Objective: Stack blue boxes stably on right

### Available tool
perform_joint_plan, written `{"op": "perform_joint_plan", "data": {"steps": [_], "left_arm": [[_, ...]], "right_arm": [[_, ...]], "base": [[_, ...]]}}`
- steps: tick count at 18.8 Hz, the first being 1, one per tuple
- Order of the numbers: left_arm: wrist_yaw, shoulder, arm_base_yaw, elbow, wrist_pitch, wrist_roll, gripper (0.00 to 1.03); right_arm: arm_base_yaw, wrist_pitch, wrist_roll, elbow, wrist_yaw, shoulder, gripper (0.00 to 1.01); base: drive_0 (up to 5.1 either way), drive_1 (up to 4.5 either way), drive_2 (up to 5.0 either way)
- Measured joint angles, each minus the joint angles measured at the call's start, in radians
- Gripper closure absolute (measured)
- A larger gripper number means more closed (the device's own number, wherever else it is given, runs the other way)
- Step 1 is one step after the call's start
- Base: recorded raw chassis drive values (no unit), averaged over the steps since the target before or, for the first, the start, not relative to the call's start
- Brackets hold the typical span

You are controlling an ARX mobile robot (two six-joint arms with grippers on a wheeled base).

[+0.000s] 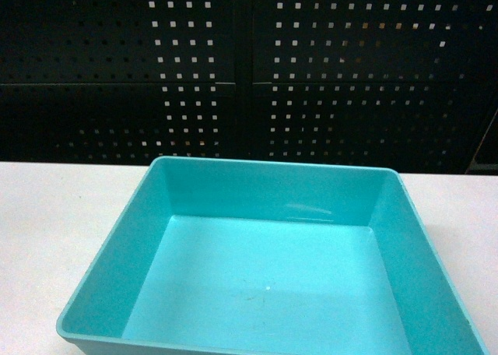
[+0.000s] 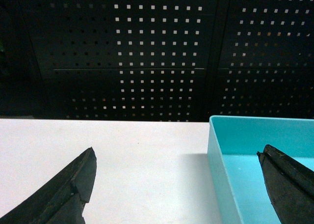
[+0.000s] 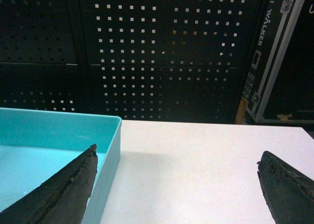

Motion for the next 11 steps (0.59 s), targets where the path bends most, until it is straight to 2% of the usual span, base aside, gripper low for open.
{"op": "perform_joint_plan", "data": {"steps": [10,11], "left_arm": [[-0.002,0.0,0.0,0.0,0.0,0.0,0.05],[-0.061,-0.011,-0.041,-0.002,0.011,0.016,0.05]], "right_arm": [[0.0,0.0,0.0,0.0,0.0,0.0,0.03],[0.0,0.0,0.0,0.0,0.0,0.0,0.03]], "base": [[0.0,0.0,0.0],[0.0,0.0,0.0]]}}
